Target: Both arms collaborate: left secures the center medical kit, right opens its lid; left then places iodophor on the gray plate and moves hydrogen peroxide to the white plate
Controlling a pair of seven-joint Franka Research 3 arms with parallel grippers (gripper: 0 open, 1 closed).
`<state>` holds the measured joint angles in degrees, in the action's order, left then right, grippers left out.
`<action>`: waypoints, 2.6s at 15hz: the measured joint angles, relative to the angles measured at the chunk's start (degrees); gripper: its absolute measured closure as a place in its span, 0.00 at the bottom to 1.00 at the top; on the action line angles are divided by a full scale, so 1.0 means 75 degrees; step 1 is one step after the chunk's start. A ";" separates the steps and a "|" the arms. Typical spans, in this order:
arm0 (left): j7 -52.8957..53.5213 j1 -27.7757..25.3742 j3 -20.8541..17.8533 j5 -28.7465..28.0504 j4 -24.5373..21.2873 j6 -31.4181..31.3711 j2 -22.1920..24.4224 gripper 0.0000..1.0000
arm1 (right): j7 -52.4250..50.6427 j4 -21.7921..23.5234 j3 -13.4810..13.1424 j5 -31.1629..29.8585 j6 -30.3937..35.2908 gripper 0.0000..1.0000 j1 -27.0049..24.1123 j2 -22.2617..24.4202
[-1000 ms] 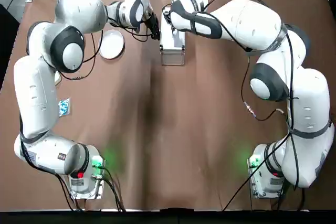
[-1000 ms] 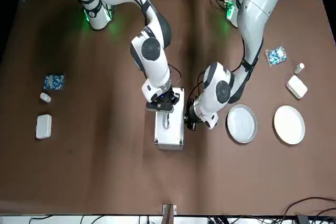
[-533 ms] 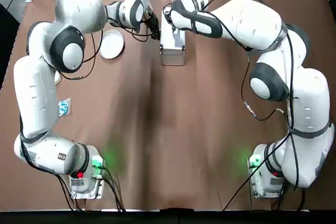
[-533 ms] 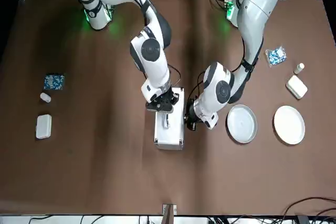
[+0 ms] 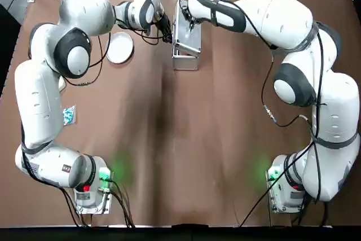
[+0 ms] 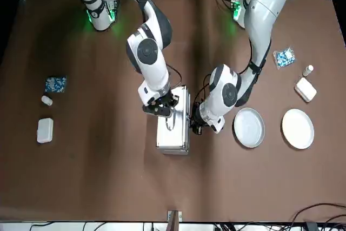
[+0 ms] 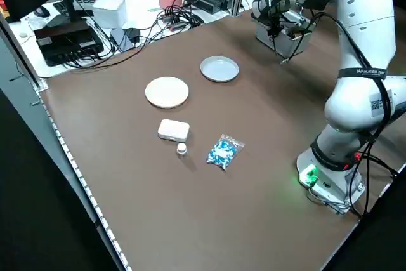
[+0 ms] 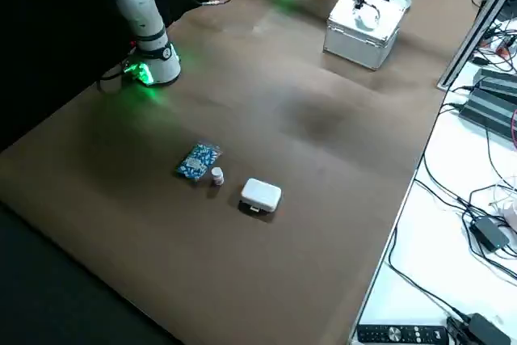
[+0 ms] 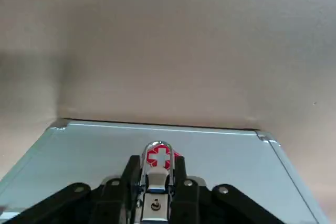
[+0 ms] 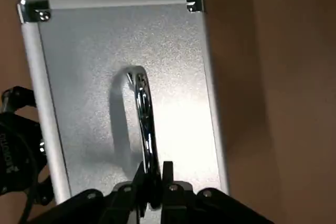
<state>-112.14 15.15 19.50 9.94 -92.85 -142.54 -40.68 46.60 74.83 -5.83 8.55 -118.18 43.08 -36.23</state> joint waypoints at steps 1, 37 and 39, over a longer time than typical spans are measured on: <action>0.0000 0.0000 0.0000 0.0000 0.0000 0.0000 0.0000 0.70 | -0.0060 0.0000 0.0001 0.0084 0.0164 0.86 -0.0078 0.0022; -0.0010 -0.0003 0.0000 0.0000 0.0009 0.0011 -0.0005 0.70 | -0.3823 0.0104 -0.0001 0.2644 0.2547 0.53 -0.2038 0.0041; -0.0010 -0.0003 0.0000 0.0000 0.0009 0.0011 -0.0005 0.70 | -0.3905 0.0104 -0.0001 0.2645 0.2617 0.46 -0.2093 0.0040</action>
<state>-112.22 15.13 19.50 9.94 -92.78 -142.46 -40.72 17.31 75.61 -5.84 28.39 -98.55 27.38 -35.93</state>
